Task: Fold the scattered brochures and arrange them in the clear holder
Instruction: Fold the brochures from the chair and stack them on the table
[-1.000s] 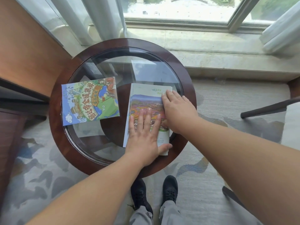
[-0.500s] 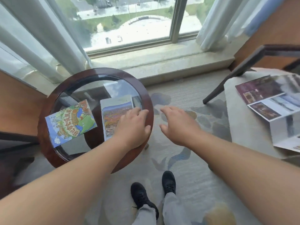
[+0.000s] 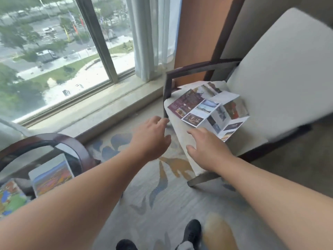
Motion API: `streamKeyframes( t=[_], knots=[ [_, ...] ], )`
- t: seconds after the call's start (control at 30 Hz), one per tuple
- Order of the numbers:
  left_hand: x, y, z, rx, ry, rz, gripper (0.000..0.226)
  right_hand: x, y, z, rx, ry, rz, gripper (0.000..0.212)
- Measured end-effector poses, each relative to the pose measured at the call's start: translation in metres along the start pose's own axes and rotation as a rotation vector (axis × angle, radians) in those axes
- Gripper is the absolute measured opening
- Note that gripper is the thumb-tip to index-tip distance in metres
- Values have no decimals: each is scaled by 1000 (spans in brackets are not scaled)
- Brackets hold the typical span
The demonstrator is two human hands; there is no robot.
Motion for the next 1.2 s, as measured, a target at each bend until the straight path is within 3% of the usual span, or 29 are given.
streamKeyframes(
  t=[0.23, 0.43, 0.53, 0.77, 1.2],
  knots=[
    [29, 128, -59, 108, -60, -26, 53, -52, 124, 14, 124, 55, -77, 48],
    [57, 186, -103, 196, -129, -51, 53, -70, 189, 11, 208, 84, -152, 47],
    [72, 201, -127, 230, -169, -59, 51, -73, 209, 5, 239, 103, -167, 41],
    [120, 229, -189, 336, -302, -53, 51, -71, 258, -24, 383, 94, -196, 48],
    [218, 228, -250, 292, -485, -143, 52, -25, 326, -70, 516, 53, -346, 51]
  ],
)
Point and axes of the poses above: each hand's wrist, its own z-axis away from the middle knuckle, its own x-axis out of the palm, y = z × x, the point moved 5 cm from there along -z, towards the middle knuckle, and after that the axes turned 2 degrees about -y, right-handed, at the moved point
